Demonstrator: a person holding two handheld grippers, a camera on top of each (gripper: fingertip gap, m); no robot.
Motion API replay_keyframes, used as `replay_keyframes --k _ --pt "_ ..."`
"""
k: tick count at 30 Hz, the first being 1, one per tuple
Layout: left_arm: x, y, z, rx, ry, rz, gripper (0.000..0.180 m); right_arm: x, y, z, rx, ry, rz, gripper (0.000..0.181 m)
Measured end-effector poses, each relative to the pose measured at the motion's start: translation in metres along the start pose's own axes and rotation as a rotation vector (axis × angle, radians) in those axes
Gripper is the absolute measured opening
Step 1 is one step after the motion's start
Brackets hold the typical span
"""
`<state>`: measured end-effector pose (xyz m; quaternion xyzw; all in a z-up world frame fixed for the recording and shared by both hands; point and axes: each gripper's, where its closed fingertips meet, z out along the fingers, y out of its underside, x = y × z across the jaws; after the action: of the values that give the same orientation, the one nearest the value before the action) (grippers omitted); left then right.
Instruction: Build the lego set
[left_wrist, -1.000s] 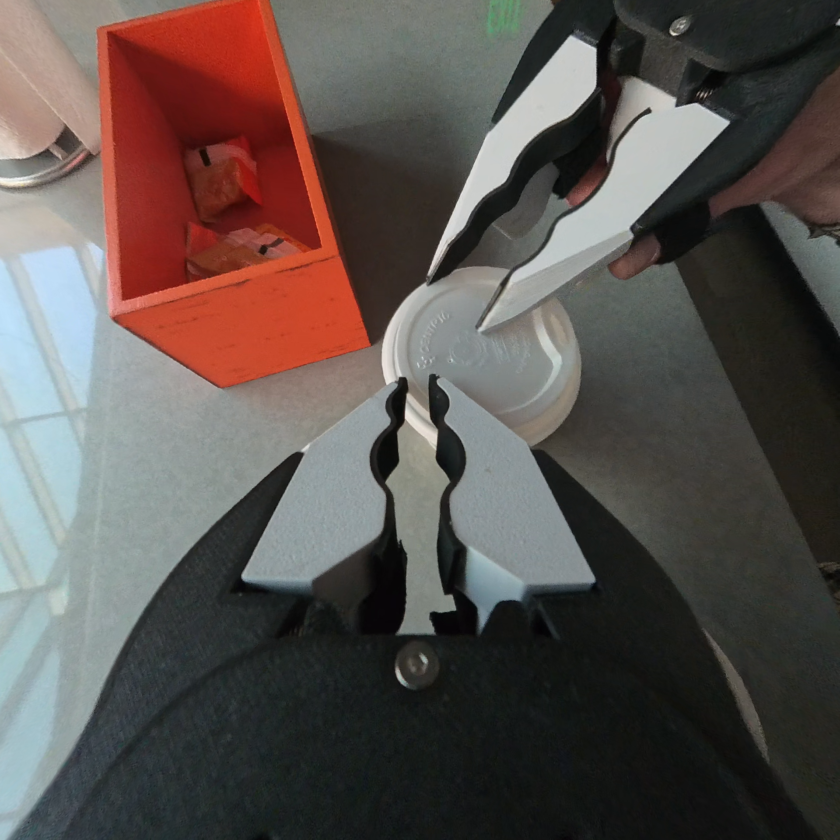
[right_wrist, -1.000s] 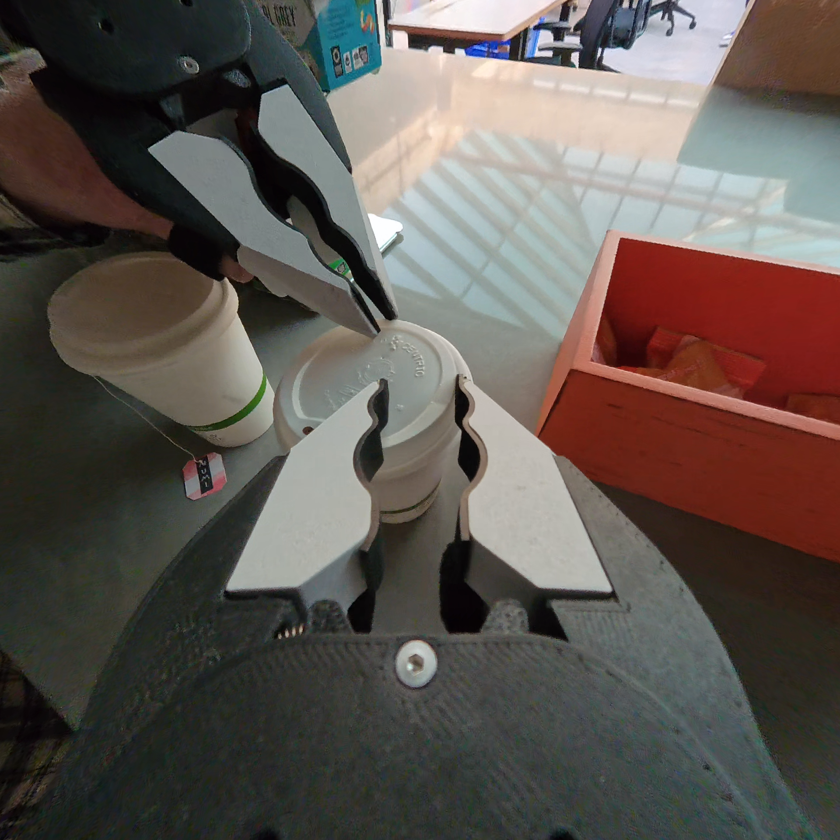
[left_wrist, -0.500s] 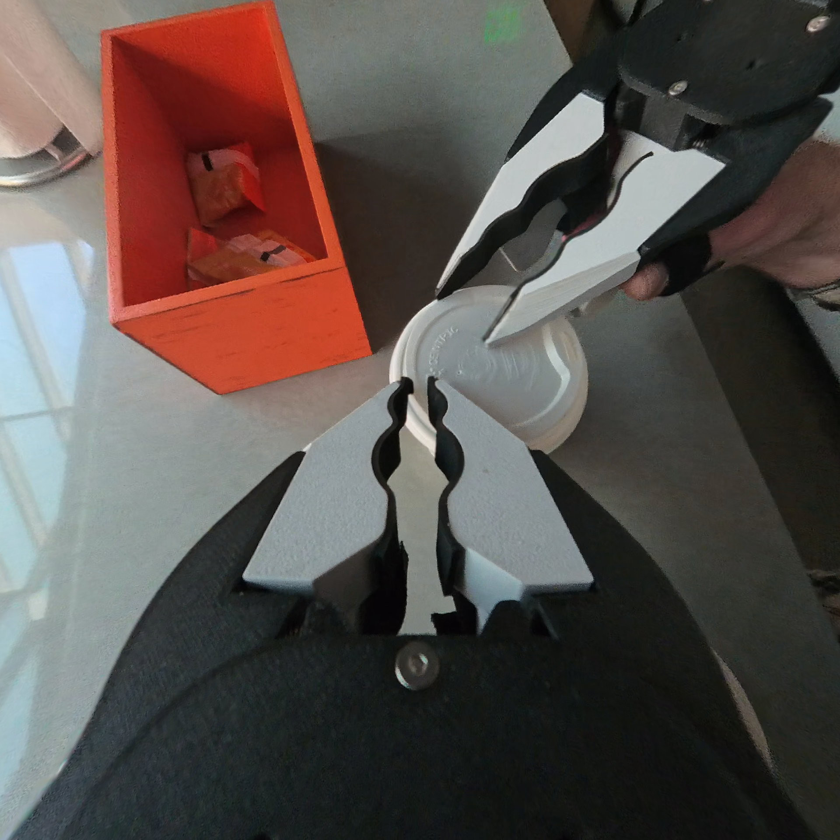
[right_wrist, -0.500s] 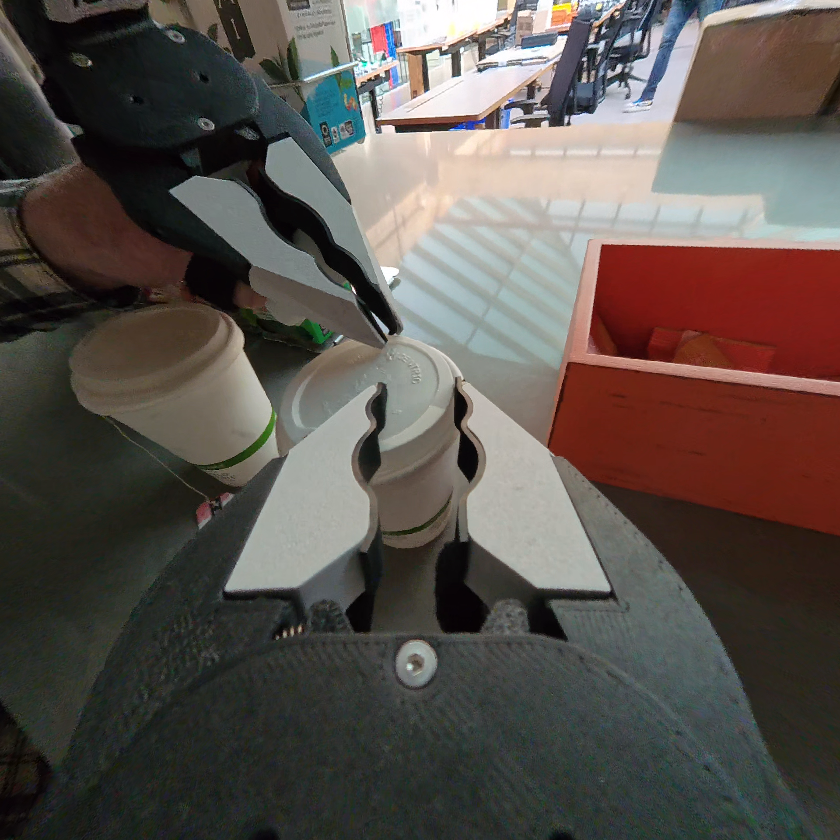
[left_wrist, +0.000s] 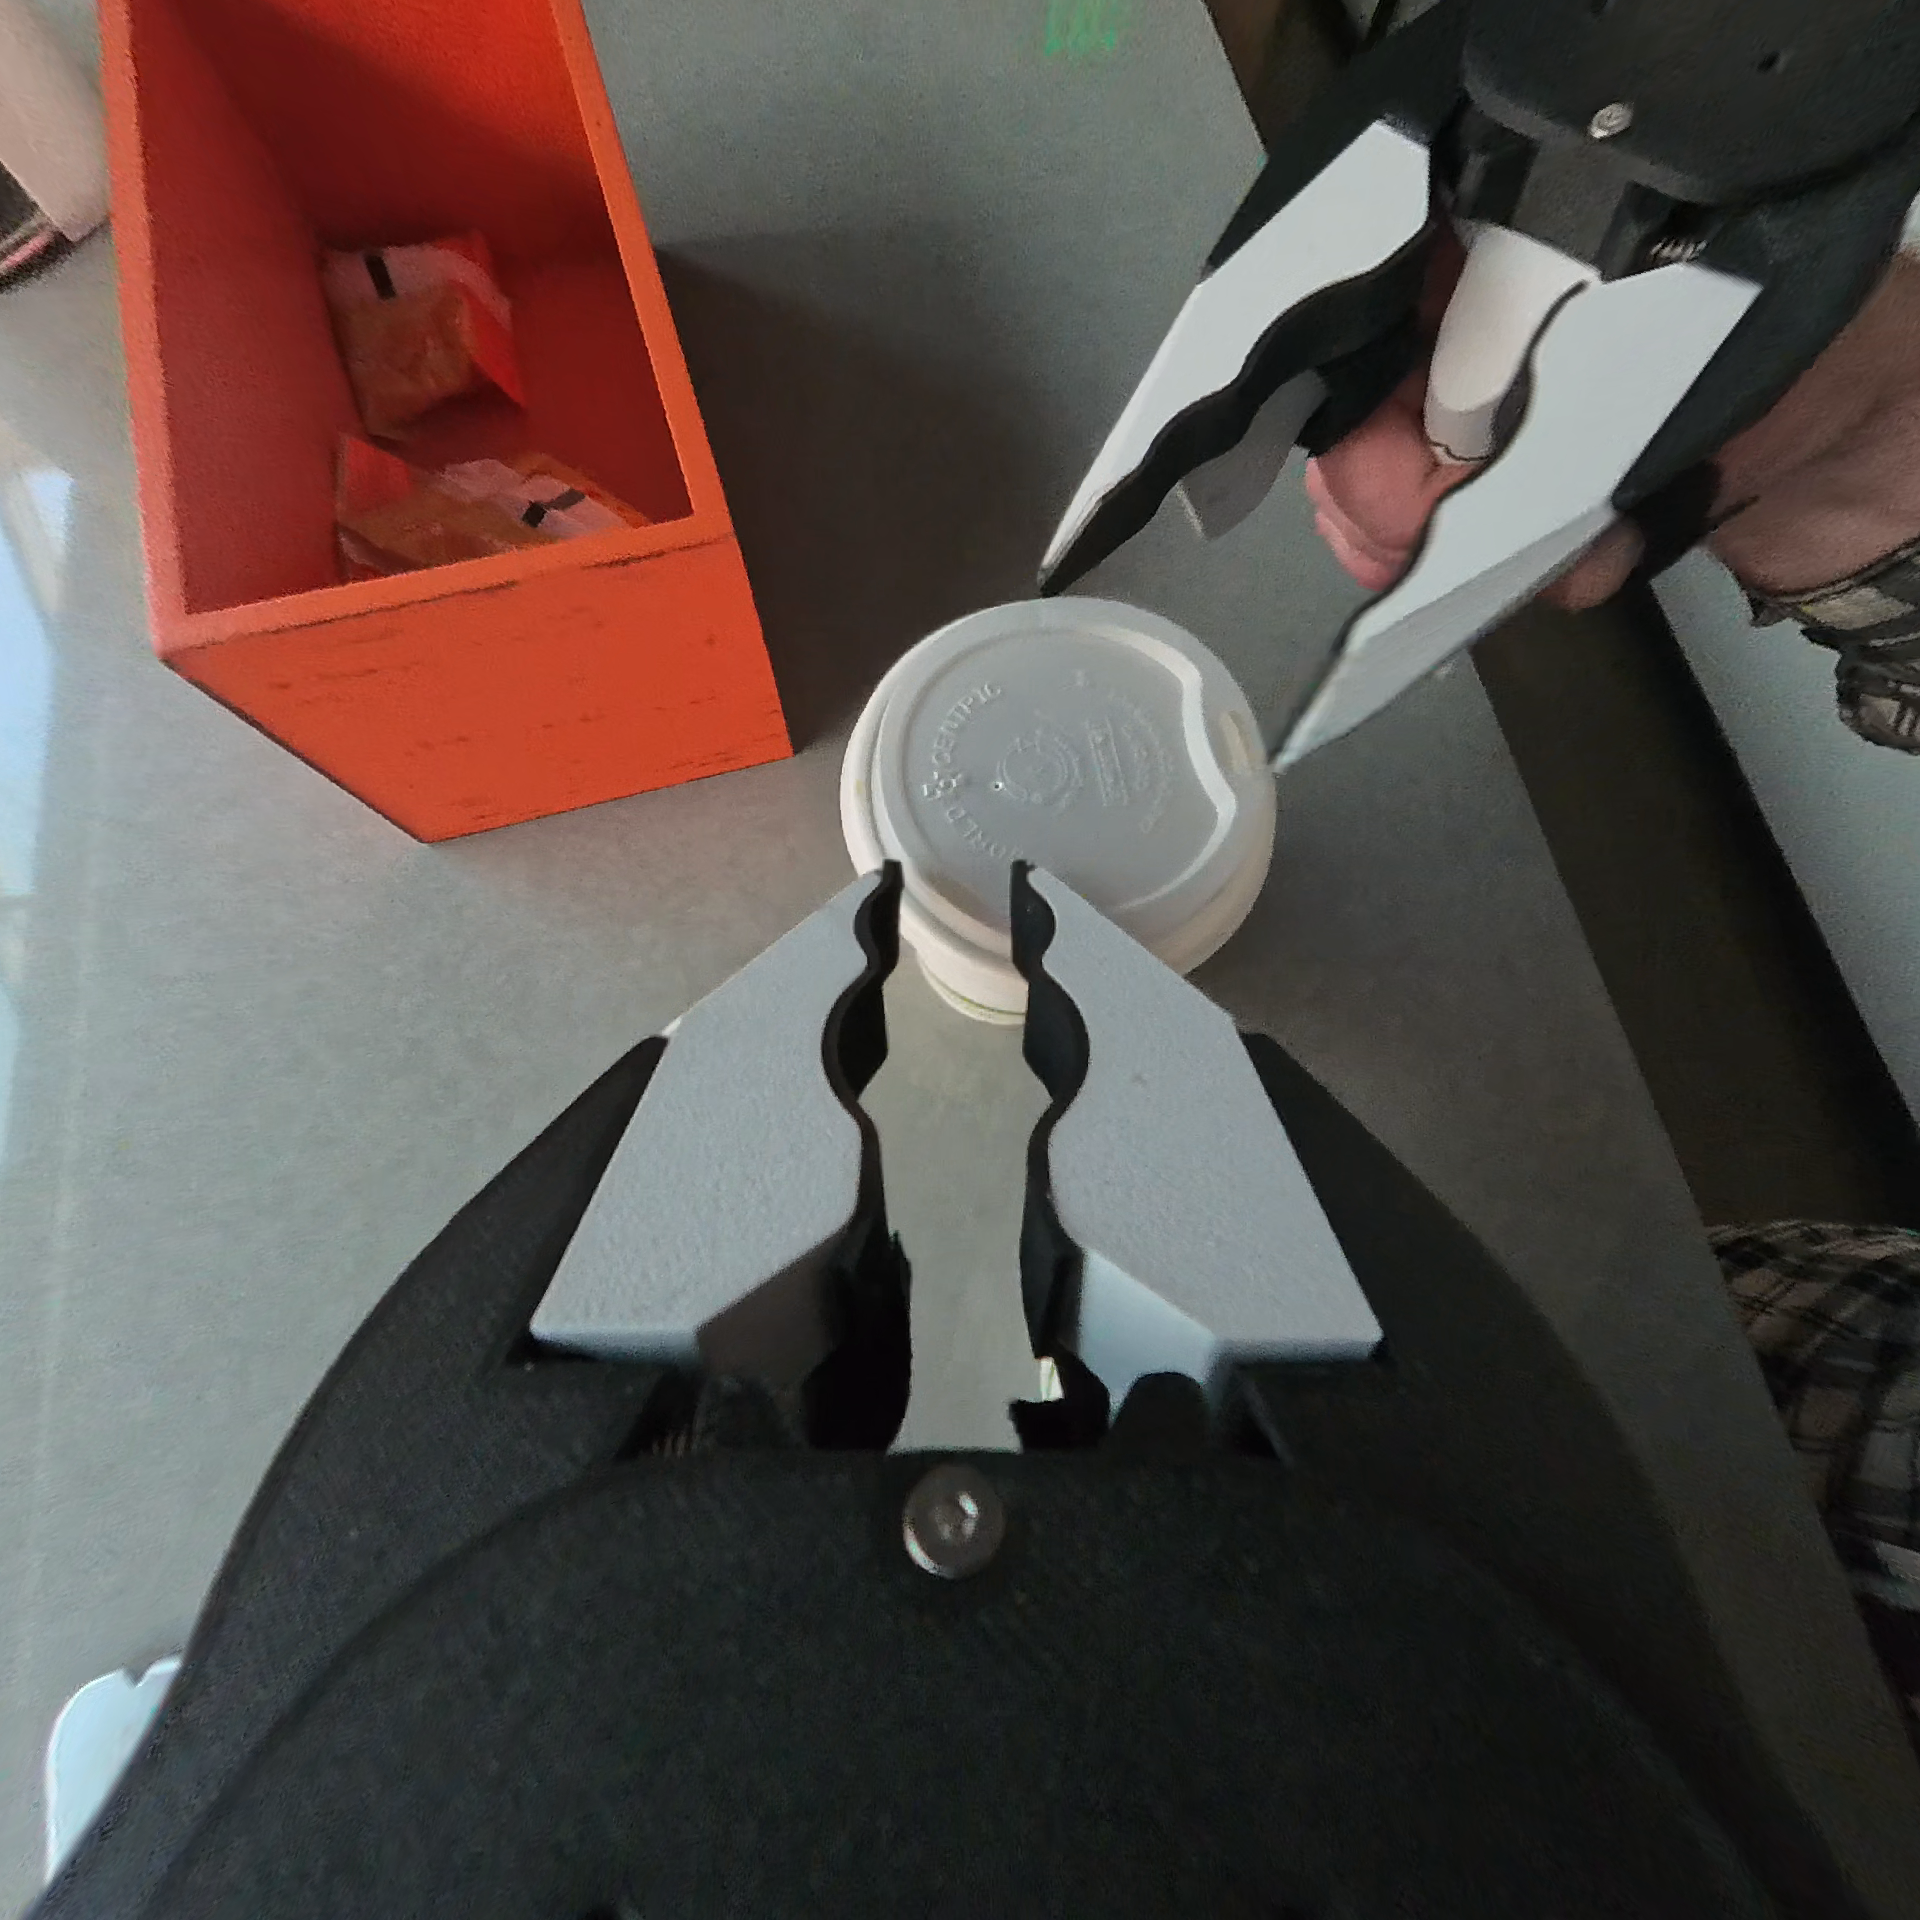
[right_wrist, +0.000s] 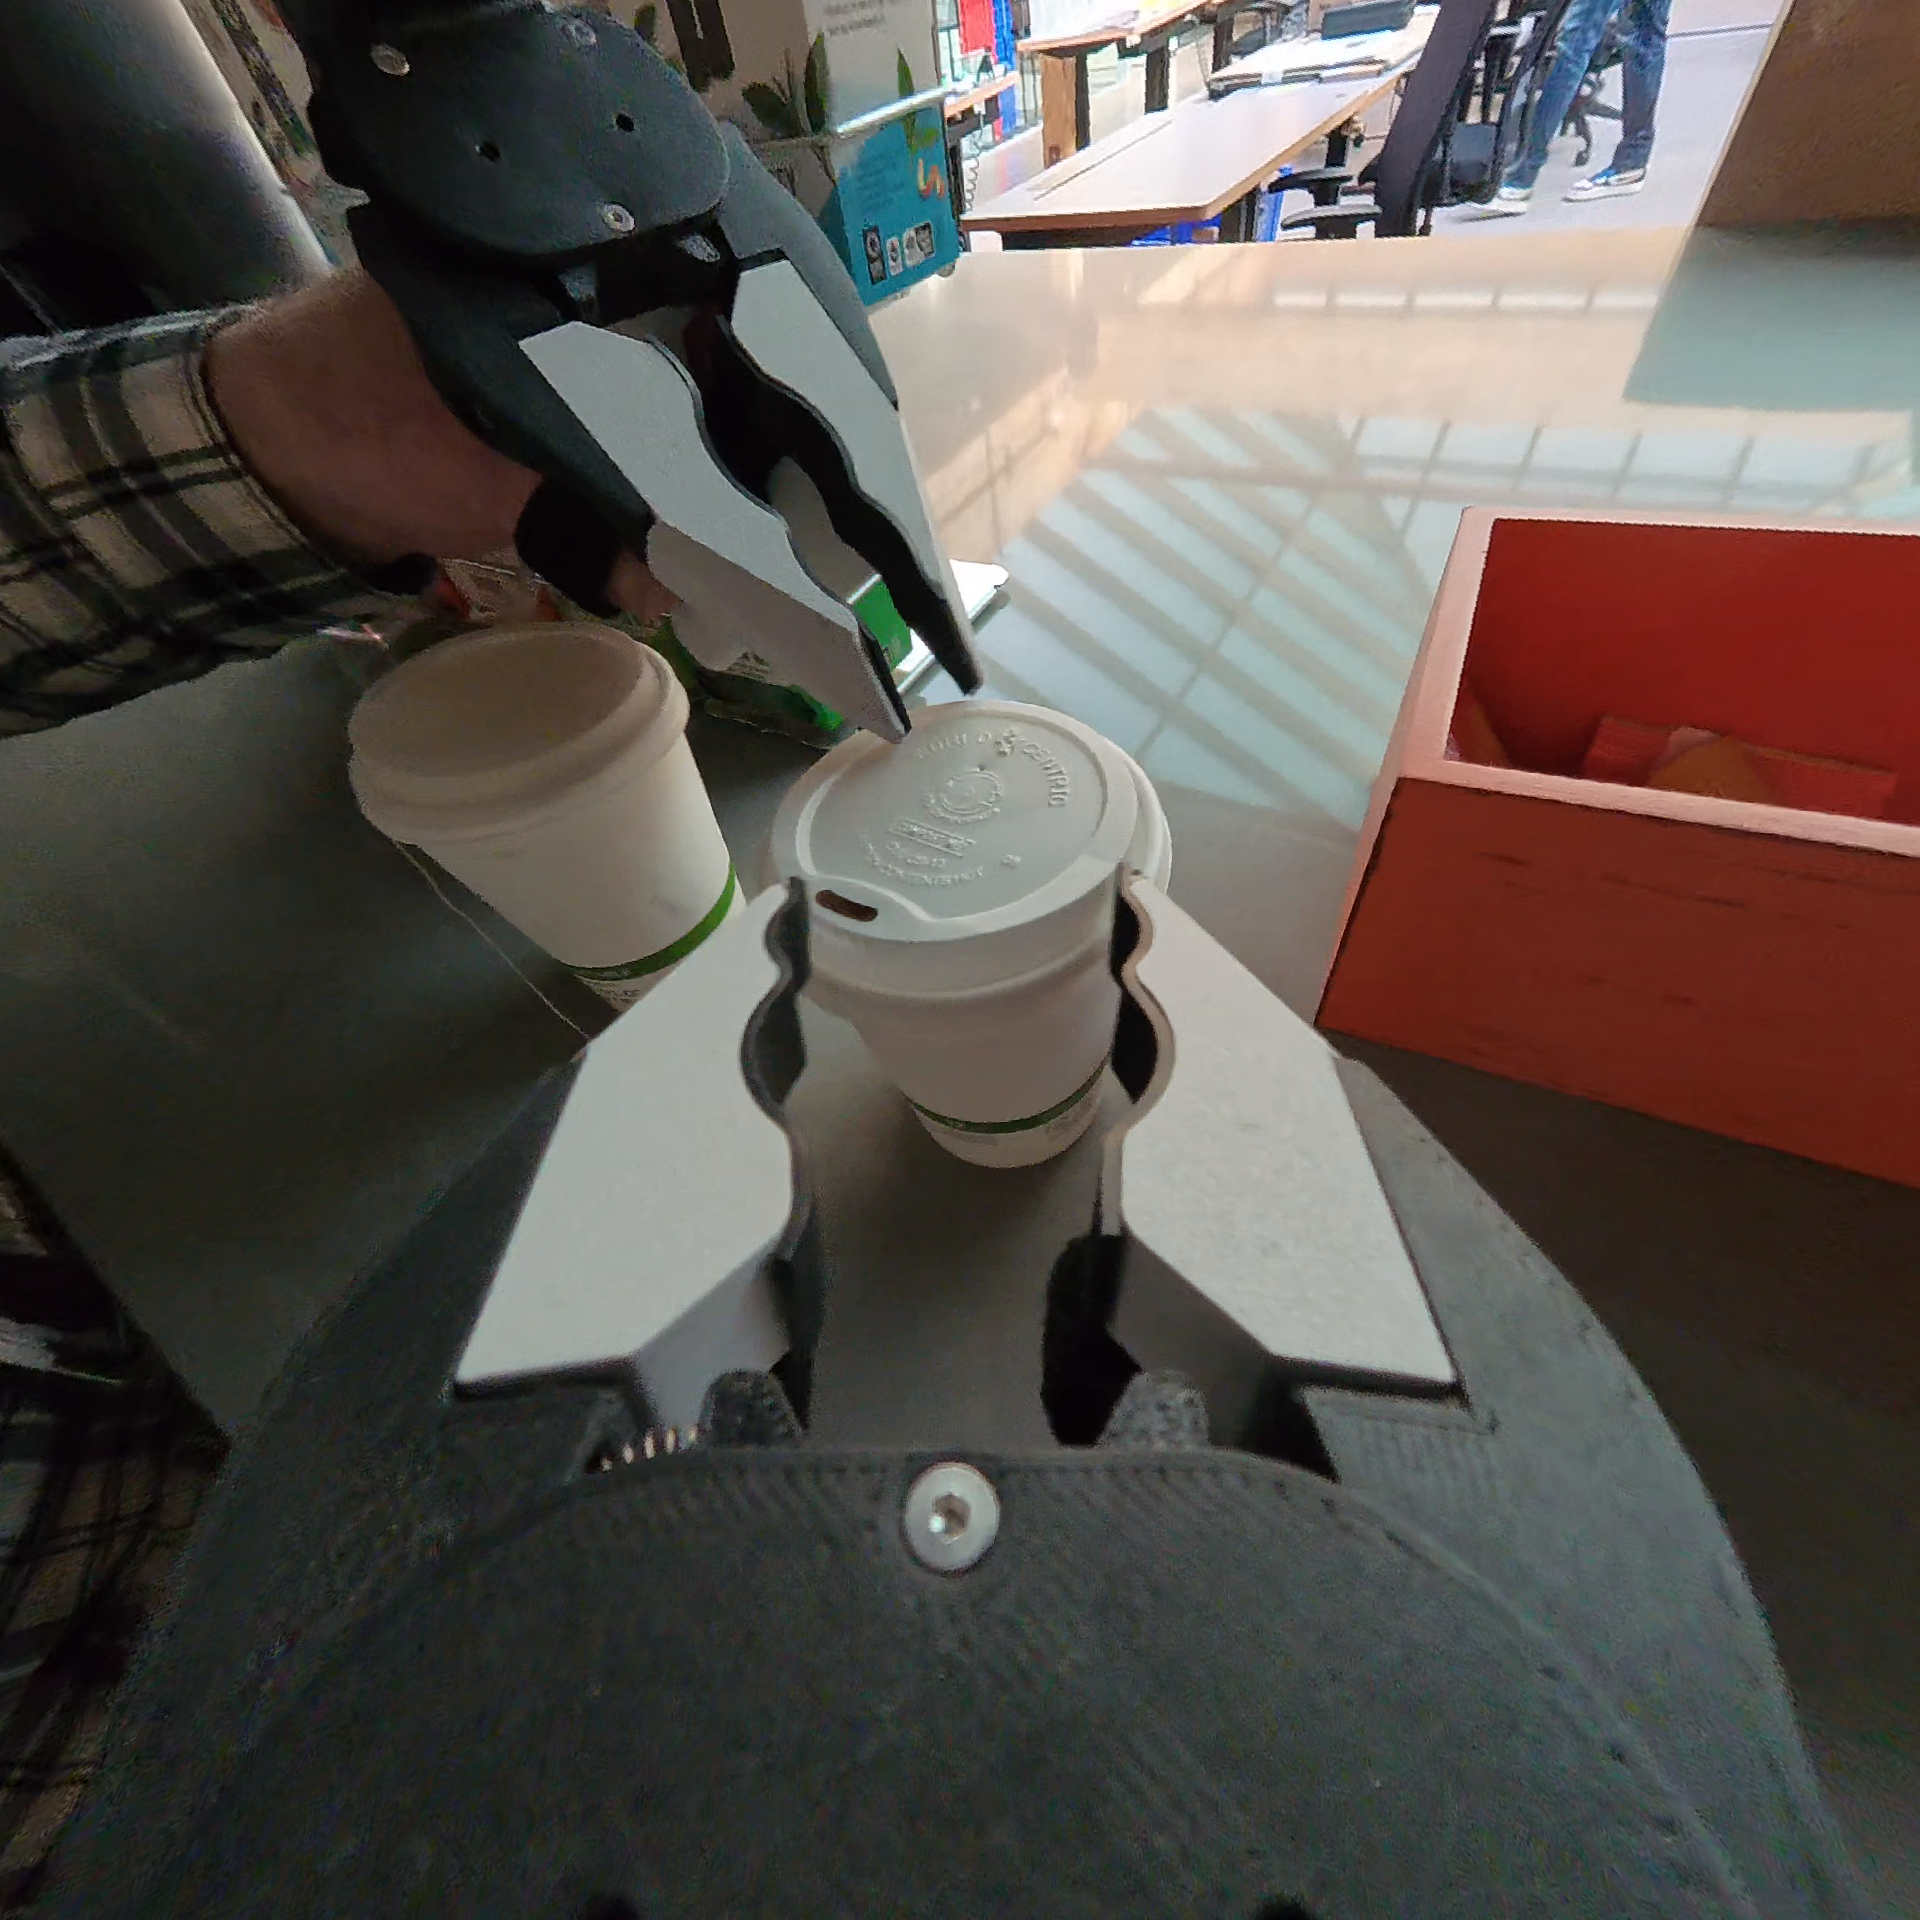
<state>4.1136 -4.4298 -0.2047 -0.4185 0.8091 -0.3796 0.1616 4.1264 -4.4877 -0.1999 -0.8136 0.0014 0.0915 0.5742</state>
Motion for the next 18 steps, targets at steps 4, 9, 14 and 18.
replay_keyframes --k 4,9,14,18 --pt "0.001 -0.001 -0.003 -0.010 0.028 -0.028 0.022 0.003 0.013 -0.006 -0.005 0.034 0.035 0.087" --pt "-0.002 -0.002 0.006 -0.019 0.108 -0.117 0.031 0.005 0.046 0.021 -0.112 0.096 0.001 0.089" --pt "-0.003 -0.001 0.007 -0.063 0.100 -0.101 0.038 0.004 0.043 0.041 -0.086 0.137 -0.030 0.078" --pt "-0.005 0.001 0.005 -0.077 0.106 -0.113 0.041 0.002 0.042 0.046 -0.087 0.156 -0.022 0.076"
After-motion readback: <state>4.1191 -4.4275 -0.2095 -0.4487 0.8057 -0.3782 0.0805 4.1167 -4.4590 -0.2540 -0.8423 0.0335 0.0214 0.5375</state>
